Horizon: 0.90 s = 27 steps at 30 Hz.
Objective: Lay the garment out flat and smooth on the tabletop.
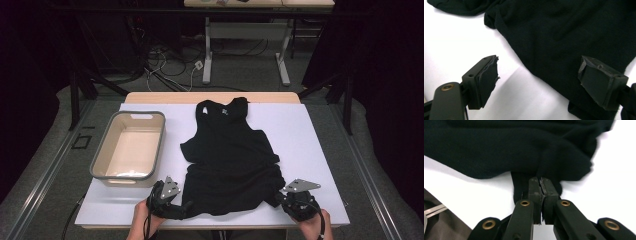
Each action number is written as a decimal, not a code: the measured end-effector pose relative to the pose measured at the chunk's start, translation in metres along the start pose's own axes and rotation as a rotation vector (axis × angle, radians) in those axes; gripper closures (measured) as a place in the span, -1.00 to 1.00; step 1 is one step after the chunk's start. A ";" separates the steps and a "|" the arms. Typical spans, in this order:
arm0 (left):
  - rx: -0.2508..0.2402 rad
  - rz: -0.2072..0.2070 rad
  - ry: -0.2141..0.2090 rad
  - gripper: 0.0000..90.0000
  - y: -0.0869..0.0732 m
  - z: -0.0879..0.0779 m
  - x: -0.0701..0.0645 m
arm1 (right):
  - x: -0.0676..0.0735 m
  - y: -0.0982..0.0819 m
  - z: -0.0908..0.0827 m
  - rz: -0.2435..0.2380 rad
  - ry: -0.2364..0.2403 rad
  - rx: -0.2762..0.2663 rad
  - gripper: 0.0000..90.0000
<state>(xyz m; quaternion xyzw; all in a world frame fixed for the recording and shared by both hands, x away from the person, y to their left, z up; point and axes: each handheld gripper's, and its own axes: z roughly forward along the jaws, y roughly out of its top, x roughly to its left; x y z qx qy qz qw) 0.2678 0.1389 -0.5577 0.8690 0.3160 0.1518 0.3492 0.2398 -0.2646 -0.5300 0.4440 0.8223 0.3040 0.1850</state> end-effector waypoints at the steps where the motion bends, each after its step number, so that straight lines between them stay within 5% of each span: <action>1: -0.002 -0.003 -0.001 -0.62 0.000 0.000 0.000 | -0.002 0.001 -0.004 0.008 -0.005 -0.002 0.96; 10: 0.006 0.003 0.002 -0.62 0.000 0.002 0.000 | -0.018 0.002 -0.007 0.003 -0.078 0.006 0.93; 15: 0.004 0.002 0.005 -0.62 0.001 0.001 -0.001 | -0.025 -0.003 0.013 -0.010 -0.063 0.083 0.58; 22: 0.014 -0.022 0.013 -0.56 0.003 -0.003 -0.003 | -0.032 -0.002 -0.010 0.051 -0.046 -0.026 0.28; 27: 0.044 -0.052 0.037 -0.46 0.005 -0.004 -0.005 | -0.039 0.000 -0.006 0.056 -0.073 -0.020 0.48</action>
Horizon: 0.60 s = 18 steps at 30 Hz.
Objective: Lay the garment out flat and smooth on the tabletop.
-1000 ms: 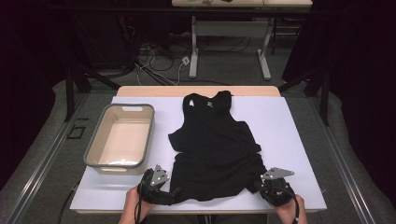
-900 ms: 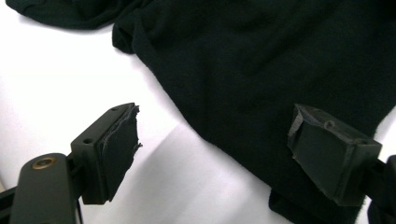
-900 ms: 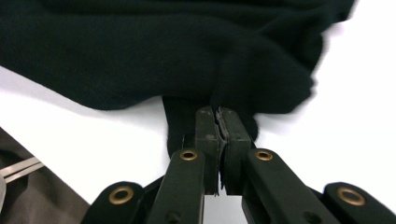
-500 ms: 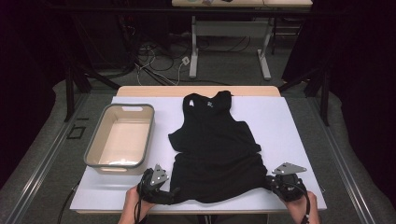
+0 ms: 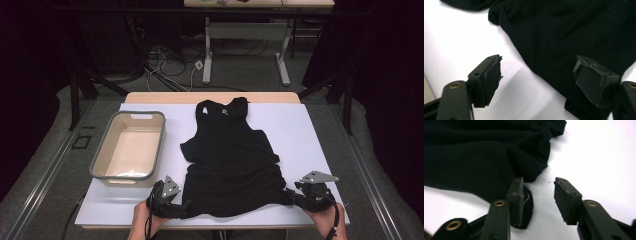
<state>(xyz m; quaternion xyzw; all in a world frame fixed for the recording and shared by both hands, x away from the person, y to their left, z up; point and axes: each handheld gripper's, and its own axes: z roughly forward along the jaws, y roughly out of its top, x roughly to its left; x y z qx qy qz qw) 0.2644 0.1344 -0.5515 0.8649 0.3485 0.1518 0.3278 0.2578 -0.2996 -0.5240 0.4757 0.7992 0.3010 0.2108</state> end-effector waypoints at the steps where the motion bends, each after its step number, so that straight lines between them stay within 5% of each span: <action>1: 0.009 -0.002 -0.003 -0.44 0.000 0.001 -0.001 | -0.001 0.000 0.003 -0.007 0.005 0.009 0.58; 9: -0.007 0.018 -0.105 0.43 -0.002 0.006 -0.007 | -0.002 0.000 0.021 -0.012 0.051 0.064 0.54; 13: -0.014 0.020 -0.144 0.93 -0.003 0.006 -0.007 | -0.001 0.001 0.025 0.049 0.080 0.065 0.45; 18: -0.005 -0.020 -0.146 0.96 -0.008 -0.005 0.004 | 0.002 0.001 0.033 0.049 0.091 0.079 0.58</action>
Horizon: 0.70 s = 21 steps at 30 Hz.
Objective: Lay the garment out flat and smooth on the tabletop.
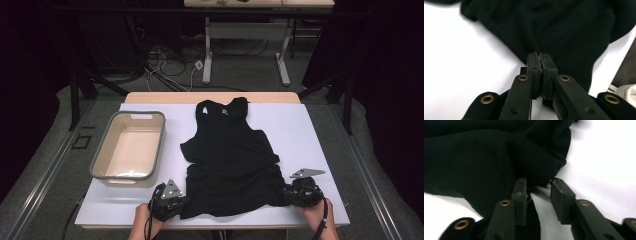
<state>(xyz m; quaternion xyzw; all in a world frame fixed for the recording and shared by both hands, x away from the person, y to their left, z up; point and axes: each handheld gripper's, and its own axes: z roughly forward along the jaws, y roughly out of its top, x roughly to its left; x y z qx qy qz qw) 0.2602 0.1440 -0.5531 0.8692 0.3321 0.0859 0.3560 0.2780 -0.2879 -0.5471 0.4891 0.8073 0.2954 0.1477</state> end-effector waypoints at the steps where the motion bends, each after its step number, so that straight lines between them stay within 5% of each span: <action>1: -0.016 -0.020 -0.003 0.96 -0.002 -0.004 0.002 | 0.001 0.000 0.000 0.003 0.013 -0.002 0.62; 6: -0.053 -0.047 0.038 0.96 -0.010 -0.024 0.009 | 0.005 -0.004 0.000 -0.012 0.019 -0.020 0.82; 10: -0.006 -0.058 0.022 0.94 -0.015 -0.017 0.011 | 0.009 -0.004 0.001 -0.009 0.027 -0.024 0.96; 21: -0.006 -0.025 0.029 0.87 -0.013 -0.008 0.012 | 0.012 0.004 -0.035 0.017 -0.090 -0.040 0.97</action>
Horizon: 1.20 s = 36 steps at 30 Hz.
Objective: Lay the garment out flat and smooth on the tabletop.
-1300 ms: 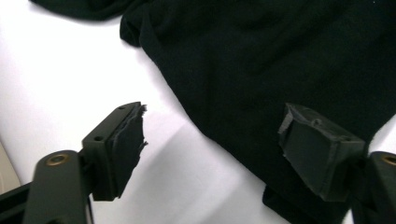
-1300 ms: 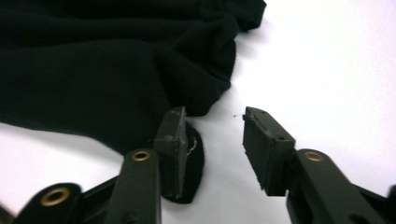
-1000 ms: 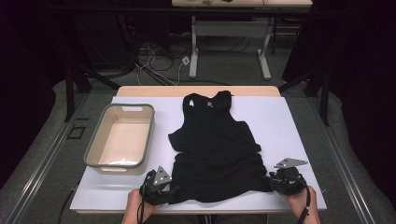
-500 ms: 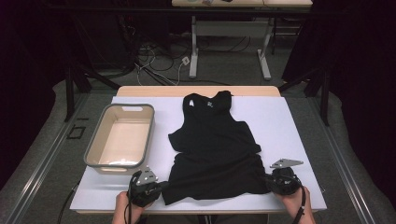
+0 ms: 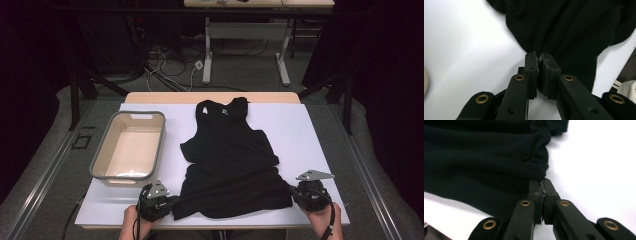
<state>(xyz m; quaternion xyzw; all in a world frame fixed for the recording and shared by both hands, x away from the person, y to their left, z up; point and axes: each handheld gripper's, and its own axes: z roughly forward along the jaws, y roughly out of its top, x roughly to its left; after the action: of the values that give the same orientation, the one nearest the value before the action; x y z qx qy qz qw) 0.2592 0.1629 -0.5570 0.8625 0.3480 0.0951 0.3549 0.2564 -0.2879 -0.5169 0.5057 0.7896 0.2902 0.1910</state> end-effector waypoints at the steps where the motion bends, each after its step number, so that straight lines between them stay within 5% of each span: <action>1: -0.002 0.020 0.012 0.87 0.001 0.001 0.001 | 0.000 0.000 0.001 -0.008 -0.029 0.007 0.97; 7: -0.002 0.019 0.040 0.68 0.002 0.001 -0.001 | -0.003 -0.003 0.030 -0.037 -0.026 0.099 0.82; 13: -0.045 -0.004 0.095 0.13 0.001 -0.016 -0.005 | -0.001 -0.008 0.007 -0.024 -0.011 0.018 0.54; 18: -0.067 0.009 0.072 -0.04 -0.004 -0.024 -0.015 | 0.005 -0.015 -0.004 -0.028 0.003 0.008 0.46; 23: -0.057 0.068 0.033 -0.01 -0.009 -0.023 -0.029 | 0.008 -0.023 -0.004 -0.024 0.040 0.016 0.42; 27: -0.015 0.144 -0.025 0.13 -0.008 -0.016 -0.038 | 0.009 -0.028 -0.002 -0.003 0.080 0.031 0.38; 30: 0.041 0.180 -0.026 0.32 -0.009 -0.008 -0.043 | 0.011 -0.029 0.004 -0.010 0.105 0.050 0.40; 32: 0.025 0.188 0.000 0.44 -0.010 -0.007 -0.043 | 0.013 -0.029 0.008 -0.023 0.110 0.064 0.54; 36: 0.009 0.167 -0.012 0.83 -0.010 -0.007 -0.035 | 0.016 -0.030 0.010 -0.042 0.112 0.059 0.91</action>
<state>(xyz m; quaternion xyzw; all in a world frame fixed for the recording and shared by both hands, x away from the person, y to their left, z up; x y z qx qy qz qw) 0.2253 0.1490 -0.5556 0.8907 0.2731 0.1177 0.3438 0.2346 -0.2802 -0.5440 0.4774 0.8178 0.2905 0.1376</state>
